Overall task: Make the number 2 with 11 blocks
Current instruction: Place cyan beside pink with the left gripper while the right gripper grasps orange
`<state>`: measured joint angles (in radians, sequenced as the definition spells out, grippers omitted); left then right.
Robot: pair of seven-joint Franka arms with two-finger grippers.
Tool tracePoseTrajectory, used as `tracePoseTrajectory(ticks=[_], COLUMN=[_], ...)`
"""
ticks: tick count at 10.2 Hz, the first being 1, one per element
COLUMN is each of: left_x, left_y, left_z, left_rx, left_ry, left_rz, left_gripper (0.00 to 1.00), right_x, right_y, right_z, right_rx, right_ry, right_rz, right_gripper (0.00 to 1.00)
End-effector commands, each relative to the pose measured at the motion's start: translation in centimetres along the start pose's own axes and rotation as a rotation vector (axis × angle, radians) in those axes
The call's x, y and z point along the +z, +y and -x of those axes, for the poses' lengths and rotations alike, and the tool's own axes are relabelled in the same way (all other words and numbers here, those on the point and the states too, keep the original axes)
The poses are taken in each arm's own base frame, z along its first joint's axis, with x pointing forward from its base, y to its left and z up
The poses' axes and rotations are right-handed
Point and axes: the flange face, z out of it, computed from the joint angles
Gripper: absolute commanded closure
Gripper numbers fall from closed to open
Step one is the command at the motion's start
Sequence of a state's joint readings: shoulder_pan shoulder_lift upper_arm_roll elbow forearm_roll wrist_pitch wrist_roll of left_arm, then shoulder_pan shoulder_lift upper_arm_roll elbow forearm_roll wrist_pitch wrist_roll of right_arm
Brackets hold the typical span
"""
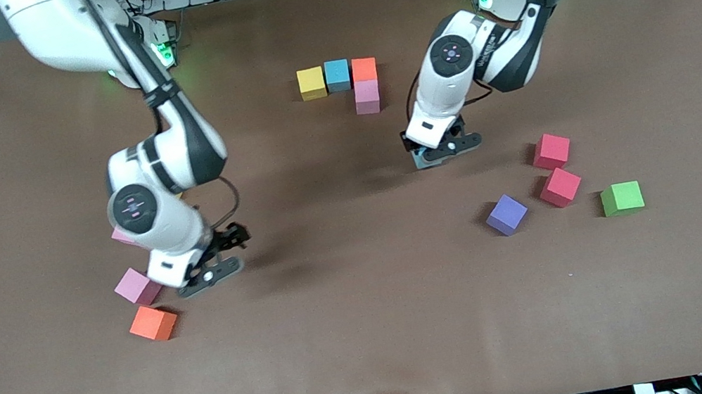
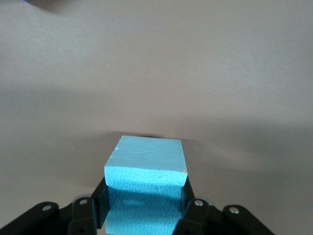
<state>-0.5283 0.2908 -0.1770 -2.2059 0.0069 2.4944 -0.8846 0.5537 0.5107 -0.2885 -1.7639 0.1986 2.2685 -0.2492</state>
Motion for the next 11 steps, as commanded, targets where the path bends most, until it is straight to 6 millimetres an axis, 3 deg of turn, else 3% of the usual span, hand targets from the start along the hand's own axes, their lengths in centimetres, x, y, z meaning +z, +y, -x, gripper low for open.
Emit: tracePoseTrajectory(ticks=[1,6,8,11], left_x=[-0.5,0.1,0.2,0.4], left_y=[2.0,3.6,4.7,6.2], left_z=[0.4,2.5,4.3,6.8], left_rx=[-0.027,-0.006,0.033,0.08], left_ry=[-0.022,-0.031,-0.032,-0.034], left_rz=[0.003,-0.004,-0.009,-0.013], left_gripper=[0.41,0.4,0.4,0.4], right_x=[1.2,3.0,3.8,5.6], right_y=[6.0,14.8,16.3,17.0], right_z=[0.7,0.5,0.3,-0.1], right_rx=[-0.17,-0.441,-0.466,-0.472], right_ry=[0.025,0.038,0.039,0.063], right_rz=[0.014,0.06,0.069,0.06], right_gripper=[0.0,0.0,0.0,0.0])
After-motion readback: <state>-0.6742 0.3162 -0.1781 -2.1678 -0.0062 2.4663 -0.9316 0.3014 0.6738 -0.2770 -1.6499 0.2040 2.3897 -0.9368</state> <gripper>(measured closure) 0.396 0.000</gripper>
